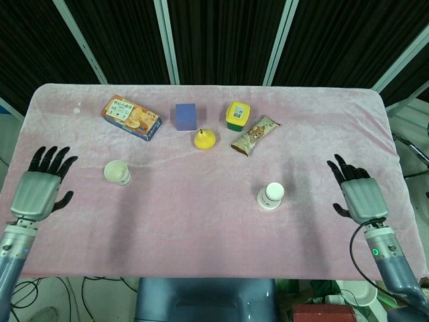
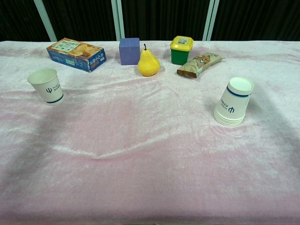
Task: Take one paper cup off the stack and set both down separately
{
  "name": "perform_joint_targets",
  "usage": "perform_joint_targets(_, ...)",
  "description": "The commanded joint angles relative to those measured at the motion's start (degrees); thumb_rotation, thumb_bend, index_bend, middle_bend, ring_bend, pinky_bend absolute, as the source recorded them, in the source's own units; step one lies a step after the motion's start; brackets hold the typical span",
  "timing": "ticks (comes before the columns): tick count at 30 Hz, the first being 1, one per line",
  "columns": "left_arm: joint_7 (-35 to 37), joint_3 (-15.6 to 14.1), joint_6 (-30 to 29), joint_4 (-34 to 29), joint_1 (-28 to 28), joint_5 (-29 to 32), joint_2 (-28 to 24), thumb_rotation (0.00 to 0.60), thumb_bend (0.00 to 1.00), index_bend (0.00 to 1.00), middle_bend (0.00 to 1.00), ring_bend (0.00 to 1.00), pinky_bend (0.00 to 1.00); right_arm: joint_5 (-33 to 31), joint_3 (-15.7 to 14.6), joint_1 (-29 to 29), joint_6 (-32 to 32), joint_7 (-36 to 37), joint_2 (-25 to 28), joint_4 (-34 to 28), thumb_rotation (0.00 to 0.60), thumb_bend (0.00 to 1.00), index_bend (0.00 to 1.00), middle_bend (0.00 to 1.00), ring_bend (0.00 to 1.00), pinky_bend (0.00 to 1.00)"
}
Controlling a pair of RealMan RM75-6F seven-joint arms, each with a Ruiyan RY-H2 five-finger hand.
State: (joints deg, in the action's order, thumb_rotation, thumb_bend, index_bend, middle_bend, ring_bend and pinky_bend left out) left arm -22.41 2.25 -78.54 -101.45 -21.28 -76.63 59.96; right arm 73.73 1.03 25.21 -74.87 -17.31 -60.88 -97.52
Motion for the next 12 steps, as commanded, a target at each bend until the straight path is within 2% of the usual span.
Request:
perform_joint_targets(1, 7.05, -5.21, -5.10, 0.81, 7.08, -4.61, -2.53, 0.600, 0.27, 0.15, 0.05, 0.00, 0.00, 7.56, -3.90, -6.43, -7.63, 5.00, -0.87, 5.00, 0.600, 0.12, 0.10, 0.00, 0.17, 0.23)
perform_joint_targets(5, 13.52, -6.65, -7.43, 7.21, 10.63, -6.61, 0.19, 0.600, 0.27, 0.15, 0.05, 0.00, 0.00, 12.42, -5.82, -10.50, -12.71, 6.40, -1.80, 6.78, 0.600, 0.12, 0.09, 0.00, 0.17, 0.23)
perform_joint_targets(8, 18.18, -6.09, -9.03, 11.35, 11.93, -7.58, 2.18, 0.600, 0.27, 0.14, 0.05, 0.00, 0.00, 14.11, -6.51, -12.86, -15.07, 6.05, -2.03, 6.96, 0.600, 0.12, 0.08, 0.00, 0.17, 0.22)
perform_joint_targets(12, 20.47, -5.55, -9.66, 13.51, 12.49, -8.62, 3.05, 0.600, 0.27, 0.13, 0.04, 0.00, 0.00, 14.66, -6.59, -15.06, -16.64, 6.83, -2.52, 7.71, 0.600, 0.12, 0.07, 0.00, 0.17, 0.22)
